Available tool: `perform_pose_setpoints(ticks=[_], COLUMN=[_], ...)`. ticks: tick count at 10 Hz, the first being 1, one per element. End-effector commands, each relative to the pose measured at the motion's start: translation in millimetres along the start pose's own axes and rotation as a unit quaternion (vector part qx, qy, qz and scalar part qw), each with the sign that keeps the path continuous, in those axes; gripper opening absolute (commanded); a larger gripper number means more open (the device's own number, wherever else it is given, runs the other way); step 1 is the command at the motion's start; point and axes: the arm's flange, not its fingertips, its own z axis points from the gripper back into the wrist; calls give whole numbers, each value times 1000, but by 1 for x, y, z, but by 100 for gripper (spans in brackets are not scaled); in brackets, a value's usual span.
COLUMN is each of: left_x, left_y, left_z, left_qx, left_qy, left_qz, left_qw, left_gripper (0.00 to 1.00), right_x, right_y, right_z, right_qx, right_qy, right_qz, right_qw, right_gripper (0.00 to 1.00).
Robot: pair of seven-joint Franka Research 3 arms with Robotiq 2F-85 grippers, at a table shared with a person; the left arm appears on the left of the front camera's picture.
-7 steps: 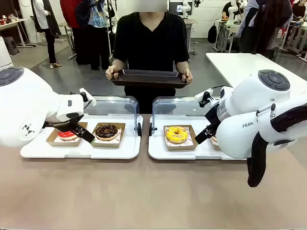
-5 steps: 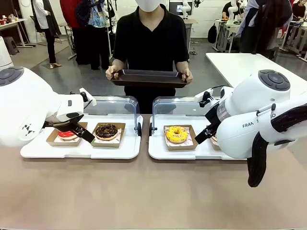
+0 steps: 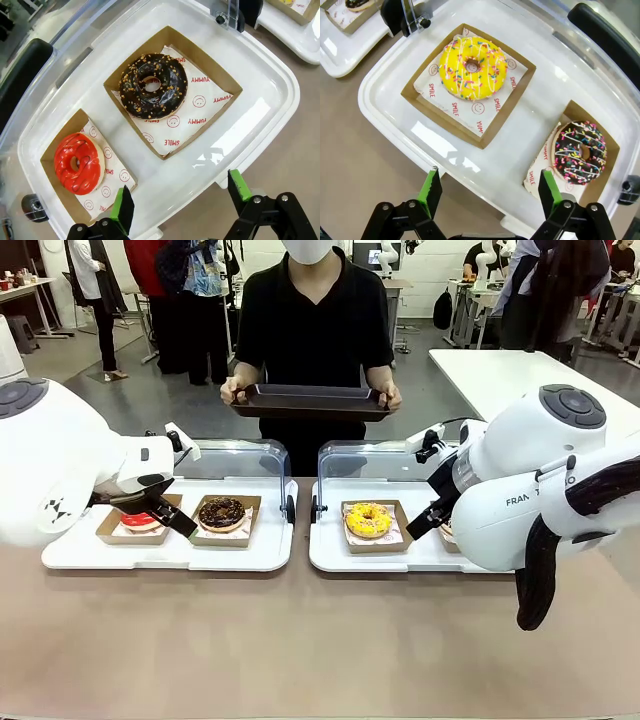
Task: Provide the desired donut to the person.
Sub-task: Pick up and lift the Paper togo box containing the Donut pointed at by the person.
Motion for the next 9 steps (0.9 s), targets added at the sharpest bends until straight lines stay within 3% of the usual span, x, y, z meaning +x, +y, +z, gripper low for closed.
perform_pose_setpoints(ticks=[1, 7, 8, 9], left_x=[0, 0, 26, 39], left_y=[0, 0, 8, 11], left_z=[0, 0, 26, 47], left_qx=[0, 0, -20, -43], left_qy=[0, 0, 56, 71], left_qz=[0, 0, -33, -21], left_qw=[1000, 1000, 998, 996], left_gripper=[100, 100, 100, 100], right_x=[0, 0, 29, 45], right_y=[0, 0, -11, -17], right_z=[0, 0, 25, 53], right_qx=[0, 0, -4, 4], right_qy=[0, 0, 22, 37], right_qz=[0, 0, -47, -52], right_qw=[1000, 1000, 999, 998], right_gripper=[100, 100, 100, 100])
